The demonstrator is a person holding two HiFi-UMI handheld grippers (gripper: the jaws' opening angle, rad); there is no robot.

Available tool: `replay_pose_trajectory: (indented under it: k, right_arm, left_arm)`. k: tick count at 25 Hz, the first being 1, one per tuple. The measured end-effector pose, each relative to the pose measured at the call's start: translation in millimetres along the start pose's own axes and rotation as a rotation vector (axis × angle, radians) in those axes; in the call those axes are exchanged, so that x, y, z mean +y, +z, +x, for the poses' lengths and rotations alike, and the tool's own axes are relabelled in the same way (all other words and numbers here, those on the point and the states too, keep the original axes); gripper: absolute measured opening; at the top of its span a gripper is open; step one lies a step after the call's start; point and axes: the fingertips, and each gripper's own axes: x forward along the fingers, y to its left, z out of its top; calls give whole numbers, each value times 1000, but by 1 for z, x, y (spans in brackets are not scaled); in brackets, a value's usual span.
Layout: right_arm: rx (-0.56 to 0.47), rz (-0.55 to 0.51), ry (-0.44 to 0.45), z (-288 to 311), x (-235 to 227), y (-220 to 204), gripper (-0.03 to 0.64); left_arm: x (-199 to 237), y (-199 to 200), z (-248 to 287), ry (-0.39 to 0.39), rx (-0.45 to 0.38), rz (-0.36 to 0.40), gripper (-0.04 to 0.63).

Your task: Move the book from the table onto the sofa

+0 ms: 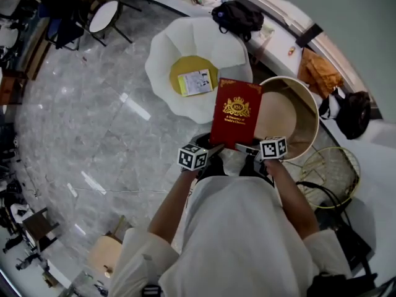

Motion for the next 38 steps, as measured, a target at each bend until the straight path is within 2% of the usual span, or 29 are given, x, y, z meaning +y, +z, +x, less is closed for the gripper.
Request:
replay_pose_trajectory:
  k: [7, 12, 18, 22, 30, 38]
  right_arm:
    - [-20, -1, 0, 39, 26, 11, 321]
    - [-23, -13, 3, 64, 38, 22, 321]
    - [16, -28, 11, 77, 36, 28, 321]
    - [52, -51, 16, 85, 35, 40, 321]
    - [125, -70, 40, 103, 16, 63, 321]
    - [177, -90, 55, 130, -24, 88, 322]
  left_arm:
    - [34, 13, -33, -17, -6, 23, 319]
    - [57, 20, -49, -19, -24, 8, 319]
    - [69, 24, -52, 4, -40, -3, 319]
    - [79, 29, -52, 25, -58, -36, 319]
    - [102, 40, -37, 83, -82, -77, 319]
    - [141, 43, -5, 132, -113, -158, 319]
